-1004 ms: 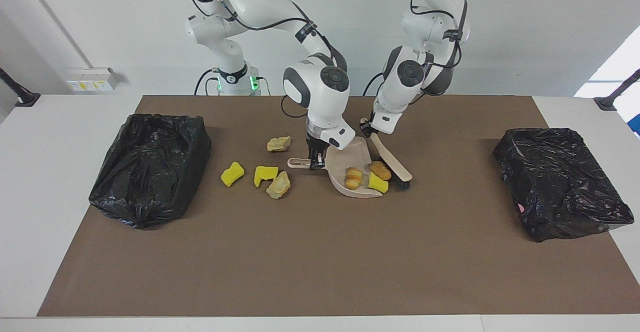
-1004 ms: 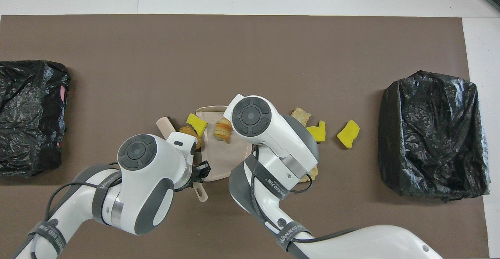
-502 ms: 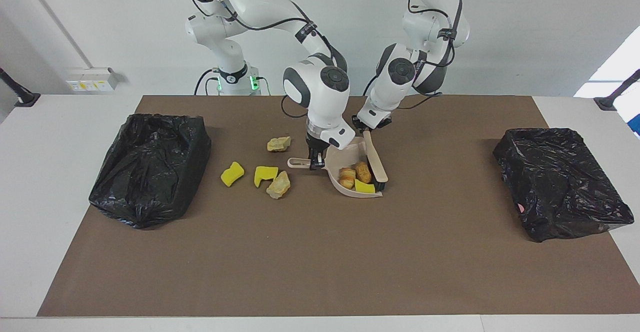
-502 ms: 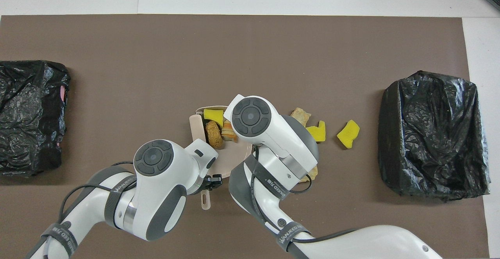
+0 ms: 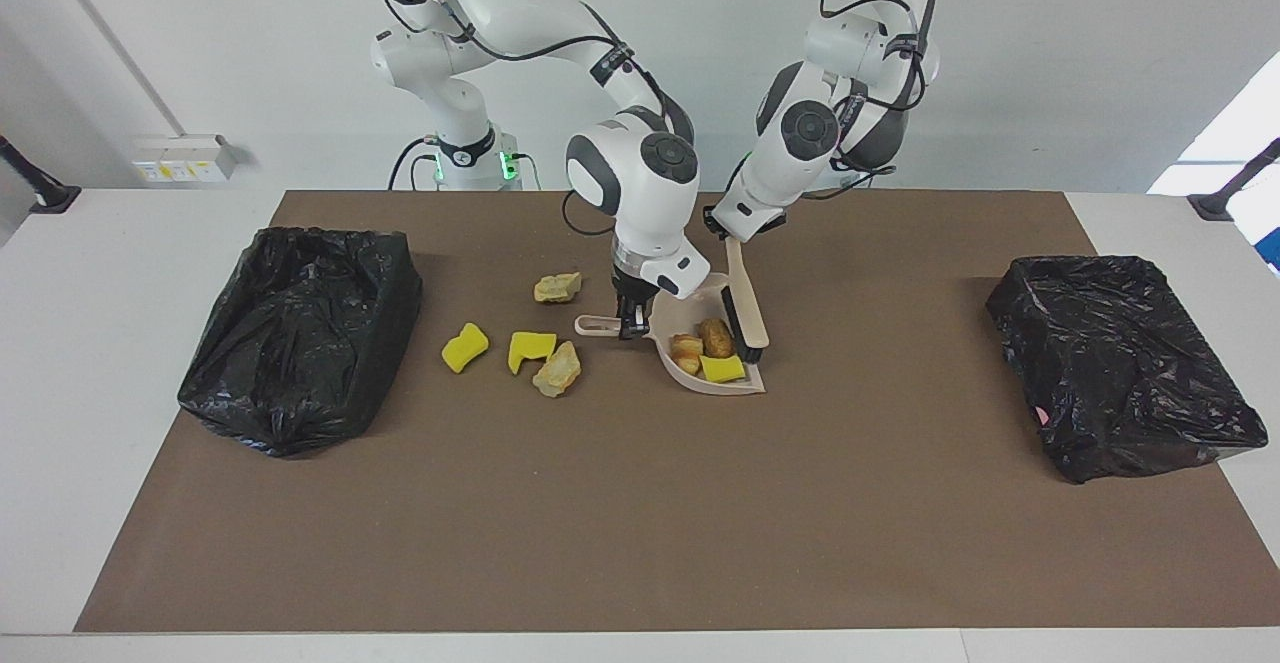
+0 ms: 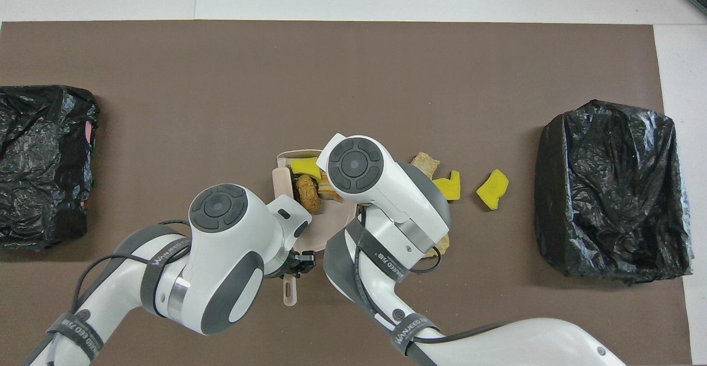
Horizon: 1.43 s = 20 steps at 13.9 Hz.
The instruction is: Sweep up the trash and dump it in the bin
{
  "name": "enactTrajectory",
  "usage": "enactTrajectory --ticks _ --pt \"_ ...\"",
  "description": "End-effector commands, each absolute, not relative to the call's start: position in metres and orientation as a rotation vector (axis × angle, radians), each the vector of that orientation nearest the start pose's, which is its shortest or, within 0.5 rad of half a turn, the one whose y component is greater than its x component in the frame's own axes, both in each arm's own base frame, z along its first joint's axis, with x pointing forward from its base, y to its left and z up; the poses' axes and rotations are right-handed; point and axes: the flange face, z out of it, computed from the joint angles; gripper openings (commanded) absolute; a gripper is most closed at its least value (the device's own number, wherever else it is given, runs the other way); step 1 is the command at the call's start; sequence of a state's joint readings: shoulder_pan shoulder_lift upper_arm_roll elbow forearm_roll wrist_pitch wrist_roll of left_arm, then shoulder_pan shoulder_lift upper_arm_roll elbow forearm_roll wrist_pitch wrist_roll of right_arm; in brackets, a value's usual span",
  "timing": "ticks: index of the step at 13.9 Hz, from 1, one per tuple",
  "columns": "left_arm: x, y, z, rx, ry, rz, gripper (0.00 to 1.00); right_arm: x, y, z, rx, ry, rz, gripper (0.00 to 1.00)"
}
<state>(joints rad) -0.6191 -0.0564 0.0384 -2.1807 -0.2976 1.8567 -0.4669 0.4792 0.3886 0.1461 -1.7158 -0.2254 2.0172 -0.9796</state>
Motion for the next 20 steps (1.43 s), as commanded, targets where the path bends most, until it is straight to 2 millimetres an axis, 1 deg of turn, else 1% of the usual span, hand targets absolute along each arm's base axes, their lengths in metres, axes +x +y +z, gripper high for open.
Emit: enactTrajectory --ticks 1,2,4,6,7,9,10,11,12,13,14,15,16,17,18,19,20 --pt "0.392 -0.277 0.411 -3.155 -0.034 0.611 0.00 0.535 0.350 0.364 2.007 2.236 -0.146 0.00" --pt "0.390 -0.274 0.411 -3.130 -0.028 0.605 0.00 0.536 0.348 0.369 2.018 2.231 -0.137 0.00" --pt "0.384 -0.272 0.411 -3.067 -0.013 0.597 0.00 0.544 0.334 0.378 2.028 2.223 -0.119 0.00" --pt "0.381 -0.271 0.413 -3.018 -0.078 0.551 0.00 0.551 0.320 0.392 2.030 2.266 -0.084 0.00" --pt "0.379 -0.272 0.412 -3.017 -0.074 0.547 0.00 0.556 0.310 0.401 2.030 2.288 -0.061 0.00" --pt "0.366 -0.277 0.410 -3.018 -0.039 0.536 0.00 0.562 0.290 0.425 2.018 2.310 -0.038 0.00" --pt "0.354 -0.282 0.409 -3.014 -0.004 0.532 0.00 0.565 0.275 0.436 2.026 2.309 -0.061 0.00" --pt "0.339 -0.289 0.409 -3.013 0.041 0.522 0.00 0.572 0.255 0.449 2.073 2.314 -0.078 0.00" --pt "0.317 -0.298 0.408 -3.006 0.096 0.513 0.00 0.579 0.237 0.462 2.086 2.360 -0.071 0.00" --pt "0.302 -0.306 0.408 -3.006 0.119 0.495 0.00 0.587 0.218 0.475 2.074 2.380 -0.067 0.00" --pt "0.290 -0.316 0.402 -2.995 0.103 0.484 0.00 0.593 0.202 0.491 2.066 2.382 -0.054 0.00" --pt "0.275 -0.326 0.396 -2.988 0.104 0.468 0.00 0.596 0.189 0.500 2.059 2.384 -0.048 0.00" --pt "0.255 -0.332 0.389 -2.979 0.116 0.455 0.00 0.599 0.173 0.509 2.052 2.393 -0.050 0.00" --pt "0.237 -0.335 0.381 -2.976 0.126 0.437 0.00 0.602 0.155 0.513 2.054 2.402 -0.053 0.00" --pt "0.223 -0.337 0.373 -2.977 0.112 0.417 0.00 0.601 0.136 0.518 2.066 2.415 -0.061 0.00" --pt "0.213 -0.340 0.367 -2.969 0.113 0.411 0.00 0.601 0.120 0.526 2.086 2.404 -0.050 0.00" --pt "0.210 -0.341 0.365 -2.965 0.111 0.413 0.00 0.600 0.104 0.533 2.105 2.393 -0.060 0.00"
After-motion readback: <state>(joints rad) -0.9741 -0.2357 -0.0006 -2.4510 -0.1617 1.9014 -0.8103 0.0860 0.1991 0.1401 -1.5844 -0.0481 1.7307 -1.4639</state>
